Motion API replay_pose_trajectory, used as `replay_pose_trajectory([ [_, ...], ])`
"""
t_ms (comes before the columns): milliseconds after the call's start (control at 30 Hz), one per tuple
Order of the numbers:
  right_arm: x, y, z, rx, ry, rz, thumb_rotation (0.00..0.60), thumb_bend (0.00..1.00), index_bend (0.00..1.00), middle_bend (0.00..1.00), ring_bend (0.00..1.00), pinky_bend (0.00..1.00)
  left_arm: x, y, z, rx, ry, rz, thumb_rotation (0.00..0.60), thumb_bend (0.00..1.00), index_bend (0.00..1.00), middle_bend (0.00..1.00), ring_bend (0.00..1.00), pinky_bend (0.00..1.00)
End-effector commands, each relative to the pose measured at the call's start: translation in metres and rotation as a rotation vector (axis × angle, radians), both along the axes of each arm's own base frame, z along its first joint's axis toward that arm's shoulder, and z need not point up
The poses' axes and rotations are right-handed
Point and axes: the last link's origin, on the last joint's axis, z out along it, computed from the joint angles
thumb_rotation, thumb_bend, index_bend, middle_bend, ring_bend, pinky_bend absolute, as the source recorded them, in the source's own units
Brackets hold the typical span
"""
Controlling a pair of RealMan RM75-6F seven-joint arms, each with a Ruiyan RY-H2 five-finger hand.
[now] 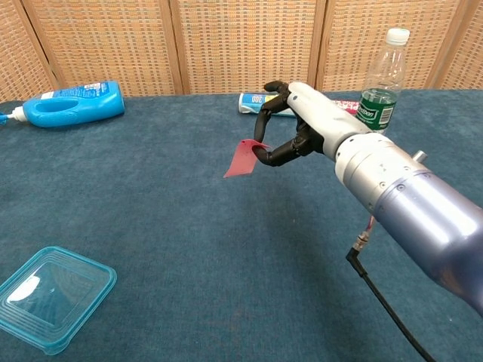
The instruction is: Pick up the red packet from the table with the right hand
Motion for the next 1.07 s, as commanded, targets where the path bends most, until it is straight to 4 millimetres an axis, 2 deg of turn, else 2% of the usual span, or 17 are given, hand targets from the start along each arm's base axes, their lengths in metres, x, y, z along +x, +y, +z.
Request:
replay_pose_trajectory([
  [33, 0.003, 0.002, 0.003, 0.026, -0.057, 0.012, 0.600, 0.64, 0.66, 0.10, 0.00, 0.00, 0.000, 0.000, 0.000, 0.000, 0.001, 0.000, 0.600, 0.19, 0.00, 0.00, 0.00, 0.00],
  [333, 0.007, 0.009, 0.011, 0.070, -0.183, 0.027, 0.600, 0.64, 0.66, 0.10, 0.00, 0.00, 0.000, 0.000, 0.001, 0.005, -0.003, -0.001, 0.600, 0.19, 0.00, 0.00, 0.00, 0.00],
  [800, 0.009, 0.017, 0.021, 0.069, -0.212, 0.051, 0.600, 0.64, 0.66, 0.11, 0.00, 0.00, 0.000, 0.000, 0.000, -0.001, 0.000, -0.005, 0.600, 0.19, 0.00, 0.00, 0.00, 0.00],
  [1067, 0.008, 0.018, 0.019, 0.081, -0.203, 0.053, 0.600, 0.64, 0.66, 0.11, 0.00, 0.00, 0.000, 0.000, 0.000, 0.001, 0.000, -0.005, 0.600, 0.19, 0.00, 0.00, 0.00, 0.00],
])
